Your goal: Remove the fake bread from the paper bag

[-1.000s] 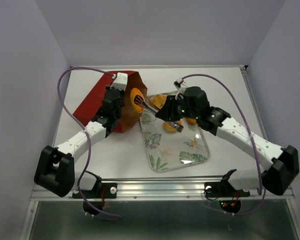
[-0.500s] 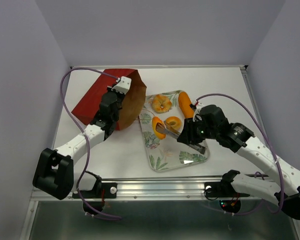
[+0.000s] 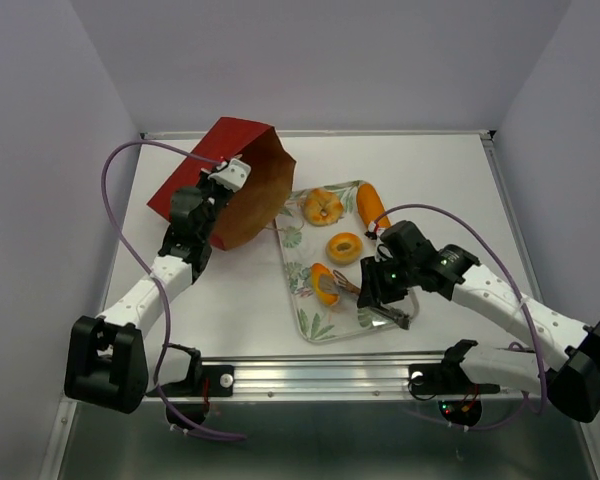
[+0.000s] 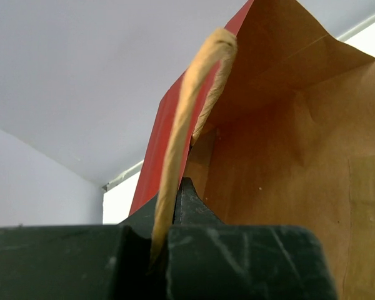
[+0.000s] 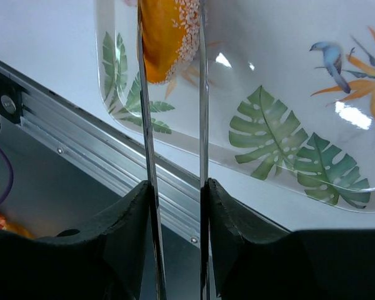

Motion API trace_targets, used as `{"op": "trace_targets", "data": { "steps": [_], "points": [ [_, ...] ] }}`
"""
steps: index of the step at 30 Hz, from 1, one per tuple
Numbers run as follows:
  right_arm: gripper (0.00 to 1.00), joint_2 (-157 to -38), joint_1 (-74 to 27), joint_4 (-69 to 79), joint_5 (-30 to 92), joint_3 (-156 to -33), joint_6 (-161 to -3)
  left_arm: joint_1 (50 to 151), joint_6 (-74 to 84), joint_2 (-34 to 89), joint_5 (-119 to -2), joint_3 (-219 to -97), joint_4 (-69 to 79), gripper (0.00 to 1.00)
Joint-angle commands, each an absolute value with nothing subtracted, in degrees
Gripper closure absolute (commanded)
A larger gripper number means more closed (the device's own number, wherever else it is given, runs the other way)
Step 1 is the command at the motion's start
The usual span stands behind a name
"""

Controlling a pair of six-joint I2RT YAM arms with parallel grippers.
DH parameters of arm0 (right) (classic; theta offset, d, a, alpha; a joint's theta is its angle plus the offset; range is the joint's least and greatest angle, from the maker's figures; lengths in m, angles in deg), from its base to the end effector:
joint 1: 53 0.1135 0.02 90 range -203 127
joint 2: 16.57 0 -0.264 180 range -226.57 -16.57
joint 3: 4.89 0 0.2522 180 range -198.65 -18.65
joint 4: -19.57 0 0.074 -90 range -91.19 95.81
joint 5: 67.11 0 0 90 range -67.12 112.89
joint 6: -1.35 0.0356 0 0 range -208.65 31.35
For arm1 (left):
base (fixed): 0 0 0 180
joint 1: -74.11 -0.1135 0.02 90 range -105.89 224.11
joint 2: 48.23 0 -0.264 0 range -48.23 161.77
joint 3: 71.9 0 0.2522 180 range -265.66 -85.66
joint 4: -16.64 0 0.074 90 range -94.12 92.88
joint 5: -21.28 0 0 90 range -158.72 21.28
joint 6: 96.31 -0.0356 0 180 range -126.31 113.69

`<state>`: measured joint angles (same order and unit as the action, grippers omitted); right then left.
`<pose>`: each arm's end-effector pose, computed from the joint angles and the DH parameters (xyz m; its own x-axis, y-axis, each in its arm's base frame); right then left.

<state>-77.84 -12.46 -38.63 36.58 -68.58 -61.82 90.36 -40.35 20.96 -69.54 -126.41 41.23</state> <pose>0.1512 0.1404 0.2659 -0.8914 -0.1854 -0.4135 -0.3702 0.8243 0.4285 0.2672 -0.0773 0.3152 0.2860 0.4997 -0.8177 0.1282 0.8257 0.5494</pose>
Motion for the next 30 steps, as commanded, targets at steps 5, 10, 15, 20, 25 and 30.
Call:
{"op": "trace_targets", "data": {
  "steps": [5,10,15,20,25,30],
  "points": [
    [0.62,-79.9,-12.7,-34.2,37.6,-69.5,-64.7,84.8,-46.5,15.1,-47.1,-122.4,45.8,1.00],
    [0.48,-79.9,-12.7,-34.5,37.4,-70.7,-64.7,81.5,-47.9,12.1,-37.3,-120.1,45.6,1.00],
    [0.44,-78.8,-12.7,-35.3,36.2,-72.0,-64.6,80.0,-50.9,10.7,-33.0,-120.3,42.3,1.00],
    [0.41,-78.4,-12.7,-36.4,34.5,-73.0,-64.1,78.9,-53.2,10.1,-29.0,-121.5,36.7,1.00],
    [0.39,-78.4,-12.7,-36.9,33.3,-73.1,-63.3,78.7,-56.2,9.9,-27.7,-122.5,32.8,1.00],
    [0.38,-78.4,-12.7,-38.0,31.3,-74.1,-62.7,78.7,-58.2,10.3,-26.6,-123.3,29.3,1.00]
  ]
}}
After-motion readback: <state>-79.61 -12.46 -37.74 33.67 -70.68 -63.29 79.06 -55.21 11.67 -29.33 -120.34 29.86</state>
